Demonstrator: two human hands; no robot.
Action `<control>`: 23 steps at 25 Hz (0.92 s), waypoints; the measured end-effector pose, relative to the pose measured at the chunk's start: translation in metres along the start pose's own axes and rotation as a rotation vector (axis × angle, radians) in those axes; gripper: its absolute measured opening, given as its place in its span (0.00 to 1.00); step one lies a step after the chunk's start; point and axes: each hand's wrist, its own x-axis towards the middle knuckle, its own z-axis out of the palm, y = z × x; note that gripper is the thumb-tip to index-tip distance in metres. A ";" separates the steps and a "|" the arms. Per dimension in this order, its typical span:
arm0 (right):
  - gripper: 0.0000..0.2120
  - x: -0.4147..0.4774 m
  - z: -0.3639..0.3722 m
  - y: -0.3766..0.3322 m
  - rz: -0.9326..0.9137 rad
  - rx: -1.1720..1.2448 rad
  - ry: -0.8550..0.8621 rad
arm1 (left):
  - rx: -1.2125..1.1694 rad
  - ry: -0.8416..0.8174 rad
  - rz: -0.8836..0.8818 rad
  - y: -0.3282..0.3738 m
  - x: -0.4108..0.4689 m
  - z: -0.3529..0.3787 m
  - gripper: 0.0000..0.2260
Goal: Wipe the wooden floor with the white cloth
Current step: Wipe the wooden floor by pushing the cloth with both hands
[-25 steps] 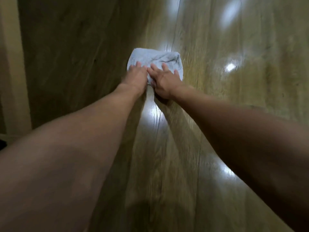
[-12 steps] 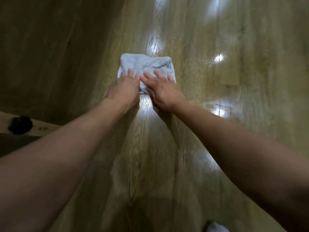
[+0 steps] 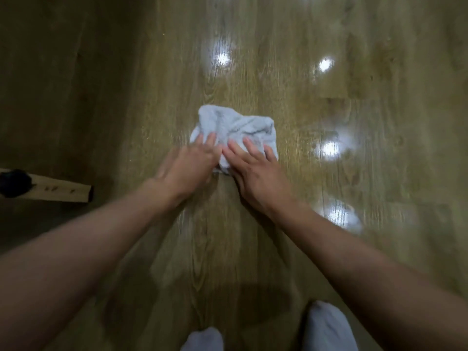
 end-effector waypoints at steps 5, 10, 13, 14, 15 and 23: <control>0.22 0.073 -0.029 0.030 -0.028 -0.025 -0.124 | 0.019 -0.041 -0.046 -0.025 0.070 -0.035 0.13; 0.23 -0.035 -0.014 0.047 0.041 -0.025 -0.043 | 0.163 -0.108 0.268 0.048 0.032 -0.051 0.15; 0.23 -0.109 -0.005 0.058 0.133 0.007 0.003 | 0.293 0.177 0.457 0.099 0.006 -0.052 0.16; 0.23 -0.126 -0.005 0.063 0.147 -0.003 0.003 | 0.301 0.185 0.496 0.113 0.002 -0.049 0.19; 0.23 -0.138 -0.006 0.066 0.145 -0.027 -0.010 | 0.295 0.163 0.519 0.125 0.001 -0.042 0.21; 0.22 -0.065 -0.022 0.119 0.278 0.090 0.002 | 0.117 0.085 0.400 0.099 0.096 -0.058 0.20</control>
